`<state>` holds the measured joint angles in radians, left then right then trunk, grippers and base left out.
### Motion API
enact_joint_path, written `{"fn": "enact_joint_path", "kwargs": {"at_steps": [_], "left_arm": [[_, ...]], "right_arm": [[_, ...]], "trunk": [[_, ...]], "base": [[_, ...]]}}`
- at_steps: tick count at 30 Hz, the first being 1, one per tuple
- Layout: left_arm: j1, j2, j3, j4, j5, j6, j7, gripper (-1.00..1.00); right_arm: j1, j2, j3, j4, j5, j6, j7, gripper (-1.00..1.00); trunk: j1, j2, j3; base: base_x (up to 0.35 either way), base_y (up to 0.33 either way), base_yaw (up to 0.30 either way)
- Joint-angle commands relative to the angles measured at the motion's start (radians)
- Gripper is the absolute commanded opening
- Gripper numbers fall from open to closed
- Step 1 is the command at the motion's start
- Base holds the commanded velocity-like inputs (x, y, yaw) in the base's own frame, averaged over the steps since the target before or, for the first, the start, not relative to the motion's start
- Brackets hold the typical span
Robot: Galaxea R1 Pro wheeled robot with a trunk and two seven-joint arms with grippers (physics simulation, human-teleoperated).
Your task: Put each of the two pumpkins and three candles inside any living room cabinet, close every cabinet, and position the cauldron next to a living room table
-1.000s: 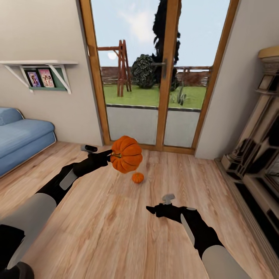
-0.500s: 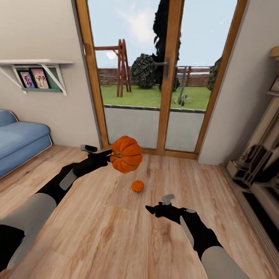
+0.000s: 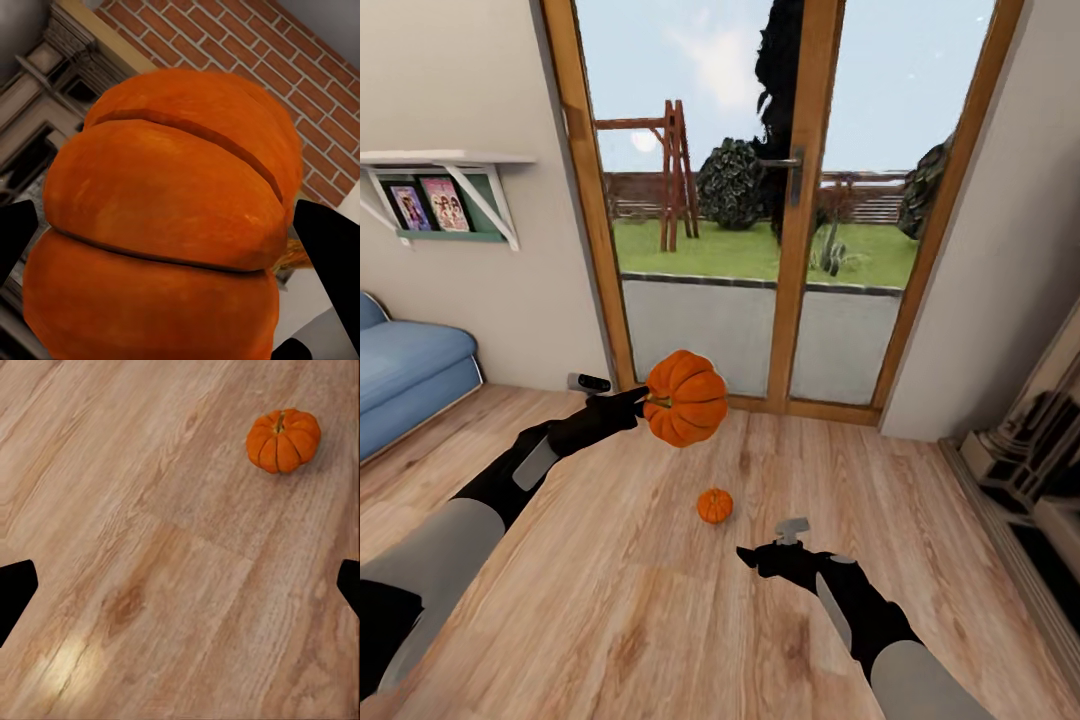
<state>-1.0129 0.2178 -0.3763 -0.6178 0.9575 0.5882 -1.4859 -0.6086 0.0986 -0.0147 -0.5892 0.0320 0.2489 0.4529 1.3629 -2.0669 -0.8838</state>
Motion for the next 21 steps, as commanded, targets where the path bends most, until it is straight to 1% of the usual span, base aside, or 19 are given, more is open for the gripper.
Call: {"fn": "enact_joint_path", "kwargs": {"at_steps": [1,5,12,18,21], "left_arm": [[0.000,0.001,0.002,0.000,0.001,-0.001,0.000,-1.00],[-0.001,0.002,0.002,0.000,0.001,-0.001,0.000,-1.00],[-0.001,0.003,0.002,0.000,0.003,-0.001,0.000,-1.00],[0.000,0.003,0.002,0.000,0.003,-0.001,-0.002,-1.00],[-0.001,0.003,0.002,0.000,0.003,-0.001,-0.002,-1.00]], "right_arm": [[0.000,0.000,0.000,0.002,-0.001,0.000,-0.009,1.00],[0.000,0.001,0.001,0.006,-0.001,0.000,-0.024,1.00],[0.000,0.001,0.000,0.003,0.000,-0.003,-0.020,1.00],[0.000,0.001,0.044,-0.005,0.001,-0.005,-0.019,1.00],[0.000,0.001,0.052,-0.006,0.000,-0.026,-0.019,1.00]], "trunk": [[0.000,0.000,0.000],[0.000,0.000,0.000],[0.000,0.000,0.000],[0.000,0.000,0.000],[0.000,0.000,0.000]], "base": [[0.338,0.000,0.000],[0.338,0.000,0.000],[0.338,0.000,0.000],[0.338,0.000,0.000],[0.338,0.000,0.000]]}}
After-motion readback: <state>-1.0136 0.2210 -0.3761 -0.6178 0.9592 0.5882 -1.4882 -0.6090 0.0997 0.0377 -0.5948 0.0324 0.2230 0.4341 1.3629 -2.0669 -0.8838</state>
